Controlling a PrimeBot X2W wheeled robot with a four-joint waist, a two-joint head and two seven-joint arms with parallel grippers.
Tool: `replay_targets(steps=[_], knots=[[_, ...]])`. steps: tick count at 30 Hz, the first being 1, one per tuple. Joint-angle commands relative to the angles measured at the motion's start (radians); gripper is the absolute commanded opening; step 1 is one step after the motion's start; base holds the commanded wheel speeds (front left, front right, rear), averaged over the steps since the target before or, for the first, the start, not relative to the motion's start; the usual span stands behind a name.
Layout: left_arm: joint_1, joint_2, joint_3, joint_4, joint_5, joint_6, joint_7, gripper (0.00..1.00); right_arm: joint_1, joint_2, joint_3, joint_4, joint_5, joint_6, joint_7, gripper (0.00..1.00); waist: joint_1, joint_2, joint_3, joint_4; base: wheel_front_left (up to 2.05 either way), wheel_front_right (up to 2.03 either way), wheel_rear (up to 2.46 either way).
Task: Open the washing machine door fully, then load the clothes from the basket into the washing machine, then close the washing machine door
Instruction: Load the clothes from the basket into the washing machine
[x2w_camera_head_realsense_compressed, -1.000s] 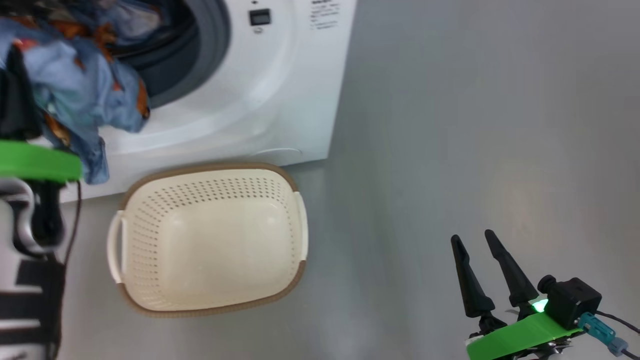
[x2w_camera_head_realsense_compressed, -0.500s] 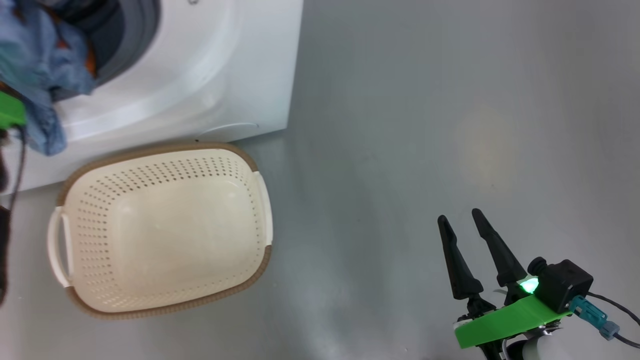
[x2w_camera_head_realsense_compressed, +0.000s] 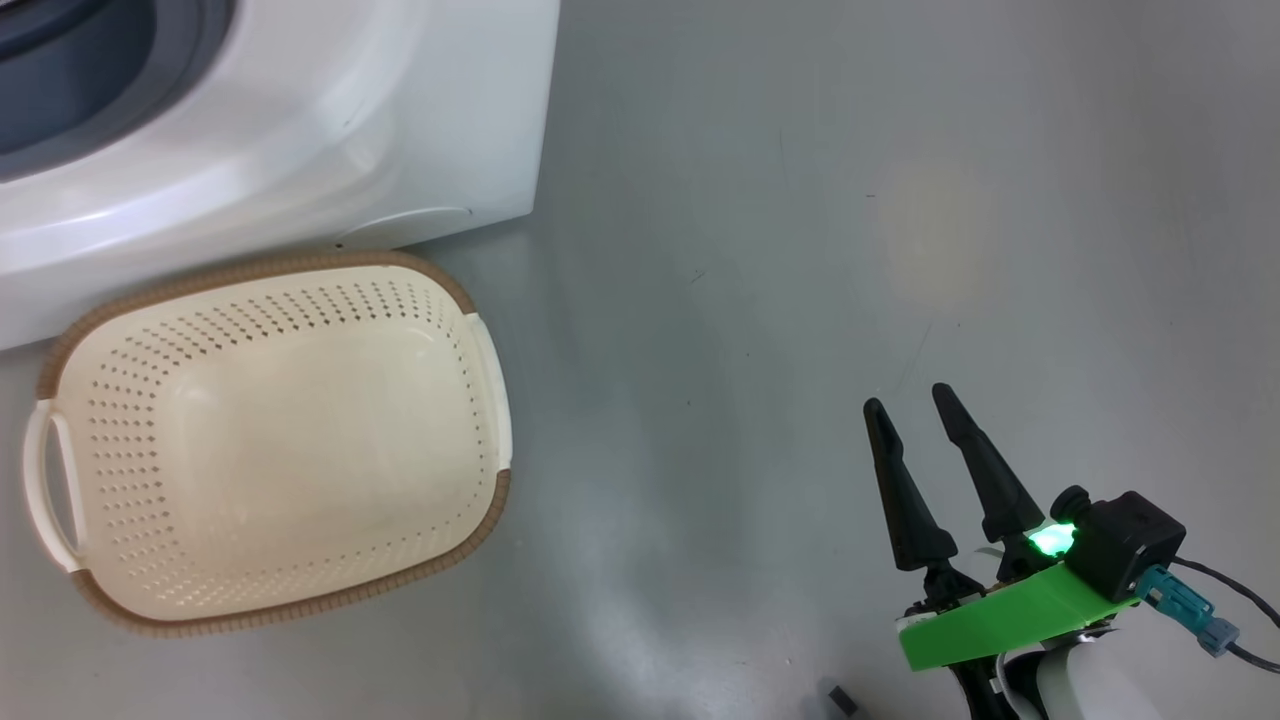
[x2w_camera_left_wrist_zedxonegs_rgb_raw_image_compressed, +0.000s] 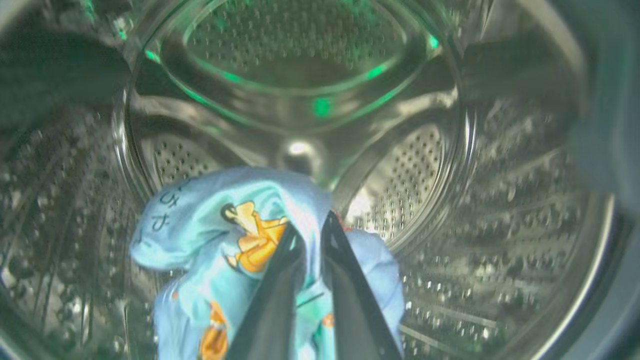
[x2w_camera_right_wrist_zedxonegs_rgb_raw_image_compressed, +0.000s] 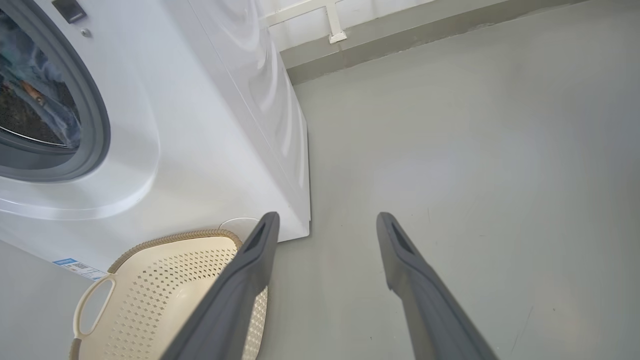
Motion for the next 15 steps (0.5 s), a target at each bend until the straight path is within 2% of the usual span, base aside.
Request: replay_targets(steps=[1, 15], knots=[[0.024, 0.041, 0.013, -0.012, 0.019, -0.003, -0.005, 1.0, -0.004, 0.0, 0.021, -0.023, 0.011, 0.003, -0.005, 1.0, -0.0001, 0.0, 0.002, 0.0, 0.0, 0.0, 0.0], [0.084, 0.008, 0.016, 0.065, 0.033, -0.003, -0.005, 1.0, -0.016, 0.0, 0.029, -0.014, 0.006, 0.003, -0.005, 1.0, -0.0001, 0.0, -0.007, 0.021, 0.0, 0.0, 0.0]])
